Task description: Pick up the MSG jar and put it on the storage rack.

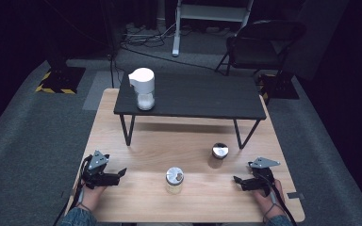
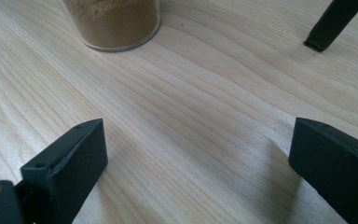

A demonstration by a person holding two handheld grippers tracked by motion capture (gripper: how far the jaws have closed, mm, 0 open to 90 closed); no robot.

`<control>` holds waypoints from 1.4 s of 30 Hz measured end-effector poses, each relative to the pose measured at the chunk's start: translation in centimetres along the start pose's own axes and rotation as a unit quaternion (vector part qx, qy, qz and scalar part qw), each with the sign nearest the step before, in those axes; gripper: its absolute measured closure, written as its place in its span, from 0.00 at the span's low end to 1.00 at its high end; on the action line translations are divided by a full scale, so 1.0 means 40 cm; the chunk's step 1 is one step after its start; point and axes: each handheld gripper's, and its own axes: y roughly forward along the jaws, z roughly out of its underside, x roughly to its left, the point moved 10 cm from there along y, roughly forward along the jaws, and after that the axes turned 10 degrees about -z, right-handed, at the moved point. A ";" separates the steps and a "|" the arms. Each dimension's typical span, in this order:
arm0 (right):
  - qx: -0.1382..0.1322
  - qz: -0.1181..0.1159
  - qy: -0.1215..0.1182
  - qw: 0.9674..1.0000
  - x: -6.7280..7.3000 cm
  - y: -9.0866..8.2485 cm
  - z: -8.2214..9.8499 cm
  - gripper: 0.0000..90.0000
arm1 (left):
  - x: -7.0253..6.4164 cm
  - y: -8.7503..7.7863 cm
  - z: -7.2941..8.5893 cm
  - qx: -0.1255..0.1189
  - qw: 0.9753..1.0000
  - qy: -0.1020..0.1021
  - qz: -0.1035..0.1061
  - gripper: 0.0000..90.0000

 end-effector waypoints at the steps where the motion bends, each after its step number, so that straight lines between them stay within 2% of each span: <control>1: 0.000 0.000 0.000 1.000 0.000 0.000 0.000 0.05 | 0.001 0.002 0.003 0.003 1.000 0.000 0.000 0.11; 8: 0.000 0.000 0.000 1.000 0.000 0.000 0.000 0.05 | 0.001 0.009 0.013 0.015 1.000 -0.002 -0.007 0.11; 14: 0.000 0.000 0.000 1.000 0.000 0.000 0.000 0.05 | -0.003 0.021 0.021 0.038 0.999 -0.001 -0.018 0.11; 20: 0.000 0.000 0.000 1.000 0.000 0.000 0.000 0.05 | -0.015 0.036 0.023 0.059 0.998 0.014 -0.022 0.10; 23: 0.000 0.000 0.000 1.000 0.000 0.000 0.000 0.05 | -0.017 0.041 0.026 0.070 0.997 0.012 -0.027 0.10; 25: 0.000 0.000 0.000 1.000 0.000 0.000 0.000 0.05 | -0.013 0.041 0.030 0.069 0.997 0.002 -0.024 0.09; 27: 0.000 0.000 0.000 1.000 0.000 0.000 0.000 0.05 | -0.012 0.042 0.031 0.069 0.997 0.001 -0.022 0.09; 42: 0.000 0.001 0.002 1.000 -0.002 0.000 -0.001 0.05 | -0.011 0.046 0.027 0.075 0.997 0.002 -0.025 0.05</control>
